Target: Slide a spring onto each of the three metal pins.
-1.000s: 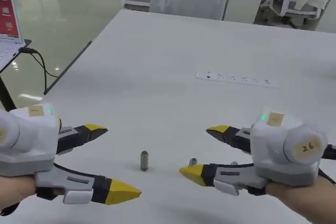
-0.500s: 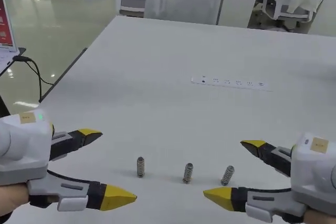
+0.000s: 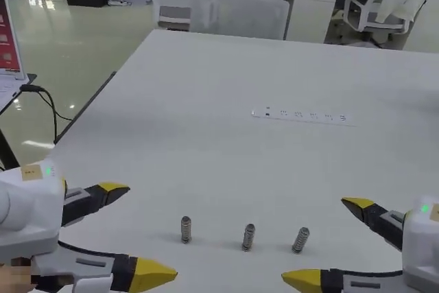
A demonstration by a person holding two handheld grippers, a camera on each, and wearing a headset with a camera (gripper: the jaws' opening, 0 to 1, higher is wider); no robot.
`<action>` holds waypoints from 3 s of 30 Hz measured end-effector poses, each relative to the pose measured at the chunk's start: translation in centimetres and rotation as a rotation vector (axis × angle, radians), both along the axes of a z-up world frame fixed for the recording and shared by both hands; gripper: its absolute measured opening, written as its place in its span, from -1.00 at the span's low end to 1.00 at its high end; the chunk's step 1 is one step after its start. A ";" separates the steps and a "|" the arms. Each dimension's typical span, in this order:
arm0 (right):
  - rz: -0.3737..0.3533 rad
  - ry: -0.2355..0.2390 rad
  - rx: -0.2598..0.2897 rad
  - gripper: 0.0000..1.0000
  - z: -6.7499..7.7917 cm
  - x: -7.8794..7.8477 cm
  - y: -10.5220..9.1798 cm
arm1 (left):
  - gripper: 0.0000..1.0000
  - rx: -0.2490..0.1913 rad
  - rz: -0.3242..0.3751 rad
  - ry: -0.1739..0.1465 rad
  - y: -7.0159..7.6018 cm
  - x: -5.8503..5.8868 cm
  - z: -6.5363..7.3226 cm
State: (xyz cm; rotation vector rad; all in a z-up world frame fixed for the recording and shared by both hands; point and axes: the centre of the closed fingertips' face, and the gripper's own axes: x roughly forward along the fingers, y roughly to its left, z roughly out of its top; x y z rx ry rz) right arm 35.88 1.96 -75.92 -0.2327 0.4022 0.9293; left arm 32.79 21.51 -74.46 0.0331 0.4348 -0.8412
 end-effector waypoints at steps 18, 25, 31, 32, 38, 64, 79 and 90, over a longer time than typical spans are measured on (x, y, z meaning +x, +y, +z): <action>-0.006 -0.002 -0.008 0.98 0.1 -0.1 -0.6 | 0.96 0.024 -0.020 -0.002 -0.4 0.1 -0.2; -0.007 -0.009 -0.009 0.98 0.4 0.1 -0.4 | 0.96 0.017 -0.020 -0.007 -0.5 0.3 0.0; -0.009 -0.010 -0.008 0.97 0.4 0.1 -0.3 | 0.96 0.017 -0.028 -0.004 -0.7 0.2 -0.2; -0.008 -0.010 -0.010 0.97 0.4 0.0 -0.3 | 0.96 0.016 -0.028 -0.004 -0.7 0.2 -0.2; -0.009 -0.009 -0.015 0.97 0.3 0.1 -0.4 | 0.96 0.013 -0.026 -0.005 -0.6 0.3 -0.2; -0.007 -0.010 -0.010 0.96 0.5 0.0 -0.5 | 0.96 0.016 -0.031 -0.005 -0.9 0.2 -0.1; -0.002 -0.017 -0.012 0.97 0.8 -0.1 -0.4 | 0.96 0.016 -0.034 -0.009 -1.1 0.2 0.2; -0.001 -0.018 -0.007 0.98 0.9 -0.1 -0.2 | 0.96 0.013 -0.034 -0.011 -1.1 0.2 0.2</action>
